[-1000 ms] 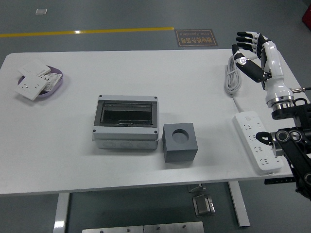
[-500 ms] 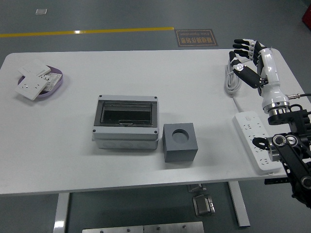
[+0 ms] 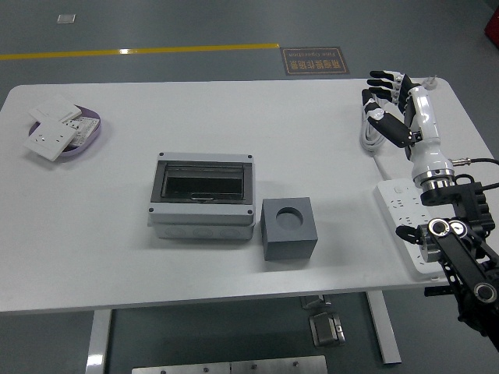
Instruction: Pick up the cylinder from the cube,place it in the box,flap close box
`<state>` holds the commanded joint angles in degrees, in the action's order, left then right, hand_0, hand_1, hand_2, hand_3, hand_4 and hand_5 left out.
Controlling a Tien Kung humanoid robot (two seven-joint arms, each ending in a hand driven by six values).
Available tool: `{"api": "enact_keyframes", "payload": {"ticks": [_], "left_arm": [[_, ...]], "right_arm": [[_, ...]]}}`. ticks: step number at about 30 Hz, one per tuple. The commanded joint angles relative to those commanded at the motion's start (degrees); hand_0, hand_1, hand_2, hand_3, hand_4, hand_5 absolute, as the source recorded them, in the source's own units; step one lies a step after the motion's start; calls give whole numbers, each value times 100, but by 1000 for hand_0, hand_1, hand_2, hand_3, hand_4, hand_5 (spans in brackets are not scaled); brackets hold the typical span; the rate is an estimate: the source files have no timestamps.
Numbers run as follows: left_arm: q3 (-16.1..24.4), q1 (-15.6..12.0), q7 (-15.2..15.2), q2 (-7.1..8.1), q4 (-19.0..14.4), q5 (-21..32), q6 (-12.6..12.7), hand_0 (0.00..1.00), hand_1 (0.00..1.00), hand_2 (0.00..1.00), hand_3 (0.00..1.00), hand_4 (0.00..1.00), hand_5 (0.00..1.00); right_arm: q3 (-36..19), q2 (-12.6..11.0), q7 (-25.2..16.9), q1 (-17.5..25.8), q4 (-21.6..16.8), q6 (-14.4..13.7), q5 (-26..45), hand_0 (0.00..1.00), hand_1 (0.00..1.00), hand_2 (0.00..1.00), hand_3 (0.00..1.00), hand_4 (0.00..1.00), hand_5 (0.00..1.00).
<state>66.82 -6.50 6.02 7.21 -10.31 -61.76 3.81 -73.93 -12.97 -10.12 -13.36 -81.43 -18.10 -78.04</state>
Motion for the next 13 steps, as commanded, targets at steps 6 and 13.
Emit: {"api": "enact_keyframes", "payload": {"ticks": [6, 13], "left_arm": [[-17, -26, -20, -46, 0, 78, 9, 583, 619, 561, 595, 651, 241], [-60, -42, -38, -124, 0, 173, 23, 583, 619, 562, 596, 650, 241]], "right_arm": [[-7, -16, -62, 8, 32, -15, 83, 763, 687, 678, 677, 638, 235], [1, -32, -235, -9, 63, -11, 243, 763, 687, 676, 678, 639, 238]]}}
